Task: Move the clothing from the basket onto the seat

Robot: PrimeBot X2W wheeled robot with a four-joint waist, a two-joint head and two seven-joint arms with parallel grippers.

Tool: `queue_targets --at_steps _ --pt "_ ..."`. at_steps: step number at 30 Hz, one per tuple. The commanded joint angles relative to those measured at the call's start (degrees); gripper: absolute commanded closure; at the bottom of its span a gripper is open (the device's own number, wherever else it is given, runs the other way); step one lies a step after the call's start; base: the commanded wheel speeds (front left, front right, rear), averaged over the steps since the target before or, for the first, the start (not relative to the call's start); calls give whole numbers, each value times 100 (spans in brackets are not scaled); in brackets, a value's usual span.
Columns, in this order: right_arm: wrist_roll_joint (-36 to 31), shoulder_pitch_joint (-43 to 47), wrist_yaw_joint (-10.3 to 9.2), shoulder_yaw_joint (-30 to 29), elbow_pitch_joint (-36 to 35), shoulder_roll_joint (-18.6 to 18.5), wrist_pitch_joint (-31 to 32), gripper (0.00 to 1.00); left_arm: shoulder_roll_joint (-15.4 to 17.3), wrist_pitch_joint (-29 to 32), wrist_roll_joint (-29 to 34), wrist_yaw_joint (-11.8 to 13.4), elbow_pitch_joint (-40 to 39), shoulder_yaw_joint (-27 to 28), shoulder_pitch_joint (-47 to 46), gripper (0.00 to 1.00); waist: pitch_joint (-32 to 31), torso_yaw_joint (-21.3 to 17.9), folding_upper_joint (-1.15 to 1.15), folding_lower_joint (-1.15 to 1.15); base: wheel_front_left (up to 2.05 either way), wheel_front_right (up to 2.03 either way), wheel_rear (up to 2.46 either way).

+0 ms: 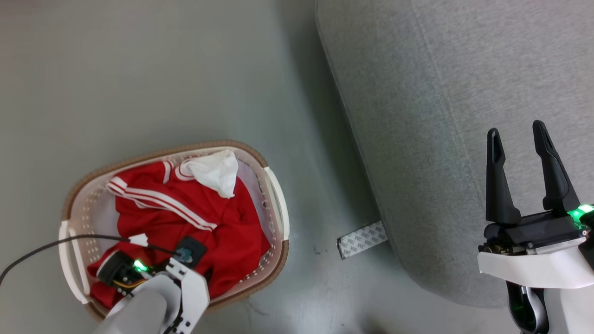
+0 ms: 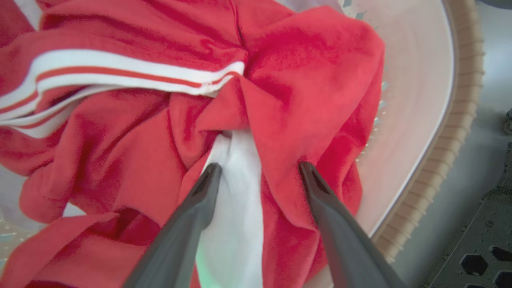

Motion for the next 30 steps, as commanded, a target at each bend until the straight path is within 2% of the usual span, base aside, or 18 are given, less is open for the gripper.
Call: queue_targets --at_steps 1,7,8,9,10,17,23,30 --pt "13 -62 -13 5 -36 -14 4 0 8 -63 11 -10 73 -44 -120 0 260 34 0 -1 0 0 0" --pt "-32 -32 -12 35 -53 -15 4 0 -102 -196 -110 -10 198 -232 -330 0 461 118 0 -1 0 0 0" --pt "-45 -30 -12 37 -49 -15 4 0 -124 -230 -141 -10 215 -260 -350 29 468 131 0 -1 0 0 0" --pt "-64 -35 -13 40 -34 -15 4 0 -142 -251 -182 -10 231 -281 -367 74 460 144 0 -1 0 0 0" --pt "-78 -44 -13 39 -14 -16 4 0 -165 -282 -240 -10 245 -298 -372 100 441 160 0 -1 0 0 0" --pt "-159 84 -12 75 172 -16 4 0 -407 -612 -740 -10 257 -251 -150 100 -167 419 0 -1 0 0 0" --pt "-220 400 -12 139 454 -19 5 0 -567 -829 -1181 -11 70 -86 323 100 -1192 720 0 -1 0 0 0" --pt "-293 897 -12 107 754 -19 4 0 -674 -864 -1536 -11 -287 -204 969 100 -2405 1186 0 -1 0 0 0"
